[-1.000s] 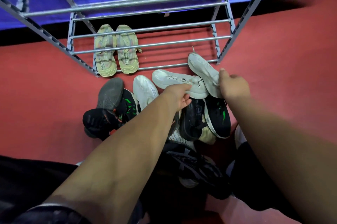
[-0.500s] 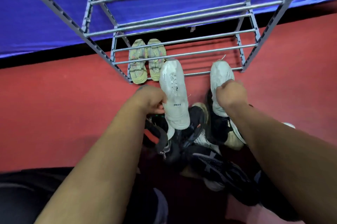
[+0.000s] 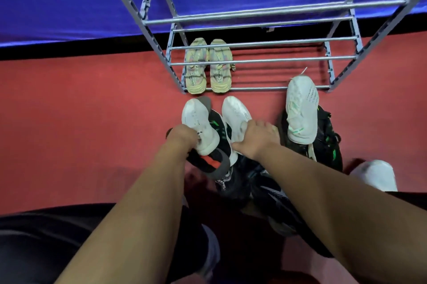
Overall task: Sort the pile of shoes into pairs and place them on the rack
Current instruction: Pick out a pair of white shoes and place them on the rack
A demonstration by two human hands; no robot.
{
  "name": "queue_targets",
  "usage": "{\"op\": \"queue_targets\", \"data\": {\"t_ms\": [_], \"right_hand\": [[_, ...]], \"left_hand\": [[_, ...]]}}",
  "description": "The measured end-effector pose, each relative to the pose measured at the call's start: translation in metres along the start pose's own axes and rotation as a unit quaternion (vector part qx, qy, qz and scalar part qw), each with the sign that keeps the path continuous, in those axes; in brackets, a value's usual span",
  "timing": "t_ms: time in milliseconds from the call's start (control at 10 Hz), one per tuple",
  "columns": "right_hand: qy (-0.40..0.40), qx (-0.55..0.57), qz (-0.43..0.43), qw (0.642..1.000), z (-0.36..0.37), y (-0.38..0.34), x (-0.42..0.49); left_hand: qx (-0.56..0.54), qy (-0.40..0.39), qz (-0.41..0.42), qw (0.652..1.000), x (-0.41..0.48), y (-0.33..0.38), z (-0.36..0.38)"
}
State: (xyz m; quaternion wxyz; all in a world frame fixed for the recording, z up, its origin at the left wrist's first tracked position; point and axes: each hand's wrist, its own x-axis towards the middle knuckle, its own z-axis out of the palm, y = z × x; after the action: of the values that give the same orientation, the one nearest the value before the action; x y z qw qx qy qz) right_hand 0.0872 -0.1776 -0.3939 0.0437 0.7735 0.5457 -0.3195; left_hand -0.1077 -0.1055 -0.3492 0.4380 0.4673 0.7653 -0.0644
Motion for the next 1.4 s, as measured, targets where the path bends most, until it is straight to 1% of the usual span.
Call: {"op": "queue_targets", "data": {"t_ms": [100, 200, 300, 400, 500, 600, 700, 800, 900, 1000, 1100, 1200, 1400], "right_hand": [[-0.003, -0.001, 0.043, 0.999, 0.007, -0.003, 0.005], [-0.022, 0.064, 0.053, 0.996, 0.012, -0.005, 0.012], [-0.026, 0.094, 0.051, 0.994, 0.011, -0.005, 0.018], [-0.029, 0.131, 0.063, 0.989, 0.0, -0.004, 0.024], [0.015, 0.214, 0.083, 0.973, -0.023, -0.001, 0.024], [0.067, 0.206, 0.057, 0.975, -0.041, 0.01, 0.02], [0.134, 0.22, 0.042, 0.965, -0.048, 0.032, 0.016], [0.172, 0.341, 0.065, 0.922, -0.054, 0.051, 0.012], [0.129, 0.427, 0.102, 0.889, -0.059, 0.066, 0.017], [0.091, 0.448, 0.12, 0.882, -0.061, 0.079, 0.025], [0.092, 0.429, 0.129, 0.889, -0.061, 0.087, 0.025], [0.127, 0.403, 0.129, 0.897, -0.058, 0.097, 0.017], [0.182, 0.4, 0.099, 0.893, -0.047, 0.126, 0.006]], "left_hand": [[-0.01, 0.048, 0.013, 0.999, 0.008, 0.004, 0.003], [-0.023, 0.037, -0.031, 0.999, 0.009, 0.02, 0.014], [0.074, -0.018, -0.019, 0.997, 0.002, 0.025, 0.023], [0.086, -0.012, -0.007, 0.996, 0.011, 0.024, 0.025], [0.096, -0.01, -0.024, 0.995, 0.012, 0.032, 0.018], [0.114, -0.029, -0.041, 0.992, 0.008, 0.044, 0.014], [0.152, -0.022, 0.001, 0.988, -0.007, 0.06, 0.02], [0.16, 0.003, 0.042, 0.986, -0.023, 0.075, 0.039], [0.106, 0.021, 0.045, 0.993, -0.04, 0.09, 0.063], [0.083, 0.032, 0.079, 0.993, -0.044, 0.097, 0.085], [0.075, 0.017, 0.115, 0.99, -0.037, 0.103, 0.096], [0.042, -0.002, 0.144, 0.989, -0.024, 0.11, 0.103], [-0.021, -0.002, 0.175, 0.984, -0.012, 0.127, 0.108]]}}
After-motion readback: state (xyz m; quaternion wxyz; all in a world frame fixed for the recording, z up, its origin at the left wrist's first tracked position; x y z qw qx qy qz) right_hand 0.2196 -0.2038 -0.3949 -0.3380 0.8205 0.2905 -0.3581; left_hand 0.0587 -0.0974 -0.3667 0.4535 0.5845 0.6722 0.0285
